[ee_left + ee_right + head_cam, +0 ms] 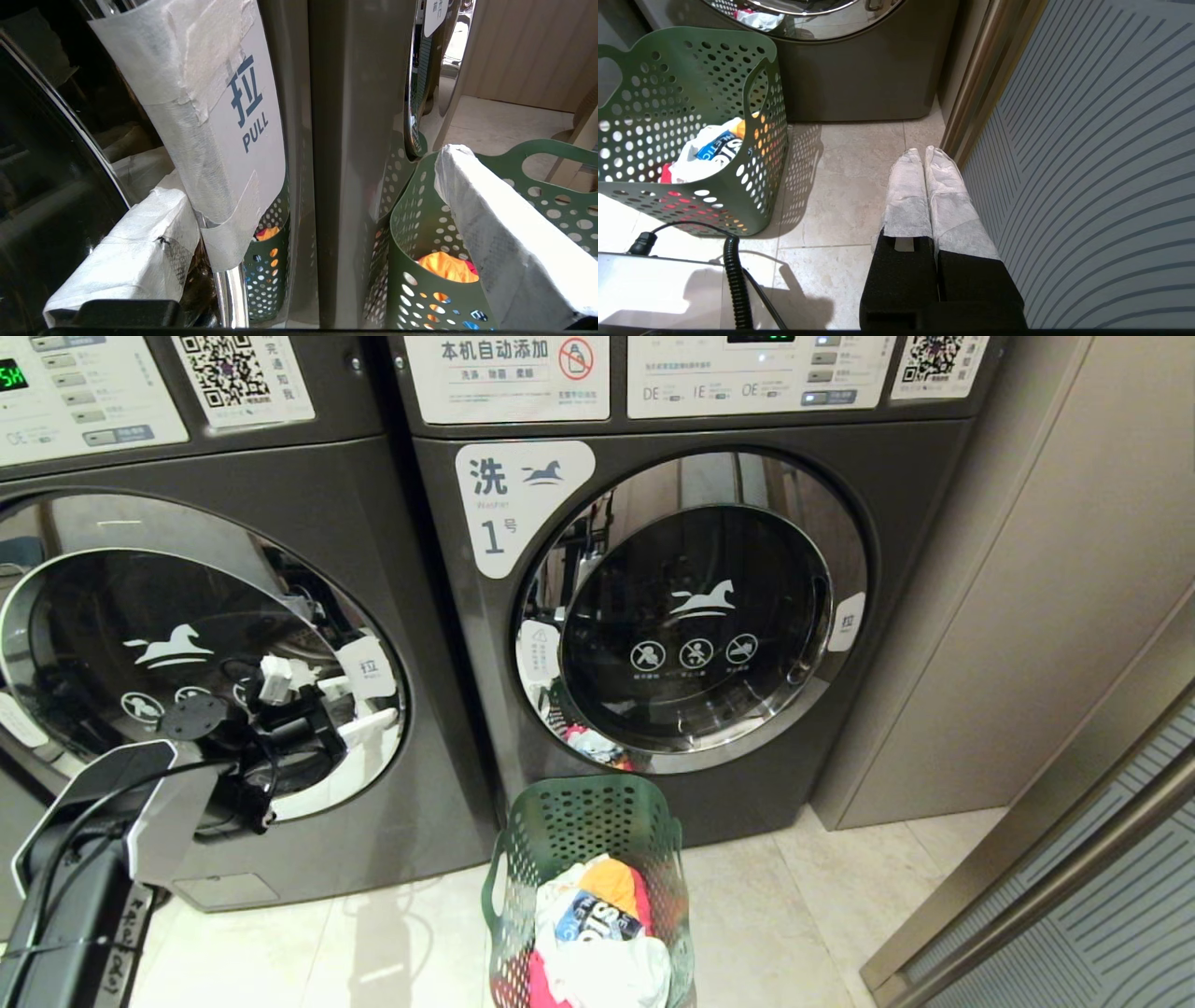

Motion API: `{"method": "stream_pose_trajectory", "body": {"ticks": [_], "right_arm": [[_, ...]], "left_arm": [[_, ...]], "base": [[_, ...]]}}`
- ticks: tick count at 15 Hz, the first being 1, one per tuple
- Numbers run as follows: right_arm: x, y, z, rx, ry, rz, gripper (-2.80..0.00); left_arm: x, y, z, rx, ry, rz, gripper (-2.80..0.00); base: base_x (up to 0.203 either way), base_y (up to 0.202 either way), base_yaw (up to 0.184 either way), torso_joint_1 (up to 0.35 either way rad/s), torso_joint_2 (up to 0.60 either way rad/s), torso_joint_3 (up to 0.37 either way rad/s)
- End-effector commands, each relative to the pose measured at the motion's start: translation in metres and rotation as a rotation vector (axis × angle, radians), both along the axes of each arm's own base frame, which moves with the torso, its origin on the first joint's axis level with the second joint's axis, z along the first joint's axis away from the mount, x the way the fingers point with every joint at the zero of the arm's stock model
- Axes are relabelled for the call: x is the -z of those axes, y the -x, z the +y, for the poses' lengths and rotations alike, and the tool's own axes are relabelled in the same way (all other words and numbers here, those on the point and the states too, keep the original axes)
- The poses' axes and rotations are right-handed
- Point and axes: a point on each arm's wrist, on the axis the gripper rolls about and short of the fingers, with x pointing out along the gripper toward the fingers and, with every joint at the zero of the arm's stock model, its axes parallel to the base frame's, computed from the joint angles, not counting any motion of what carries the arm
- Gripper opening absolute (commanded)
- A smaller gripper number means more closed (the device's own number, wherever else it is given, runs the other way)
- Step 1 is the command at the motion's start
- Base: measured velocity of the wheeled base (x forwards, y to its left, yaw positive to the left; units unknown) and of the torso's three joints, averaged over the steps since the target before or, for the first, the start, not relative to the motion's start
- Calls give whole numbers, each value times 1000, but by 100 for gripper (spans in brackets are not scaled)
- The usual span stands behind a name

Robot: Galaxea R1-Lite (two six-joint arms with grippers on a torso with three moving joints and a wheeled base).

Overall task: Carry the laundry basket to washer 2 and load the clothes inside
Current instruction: Open the lid of the washing machine

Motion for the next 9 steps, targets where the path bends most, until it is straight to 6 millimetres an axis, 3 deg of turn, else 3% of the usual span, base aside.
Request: {"method": "stream_pose_trajectory", "body": {"ticks": [1, 9], "right_arm": [[0, 0, 0, 0, 1, 3, -280], [0, 0, 0, -1, 1, 2, -280]], "left_arm": [[-2, 1, -2, 26, -16, -8, 0], [-6, 3, -1, 67, -30, 13, 0]], "base": [[0, 0, 0, 0, 0, 0], [0, 0, 0, 0, 0, 0]]}}
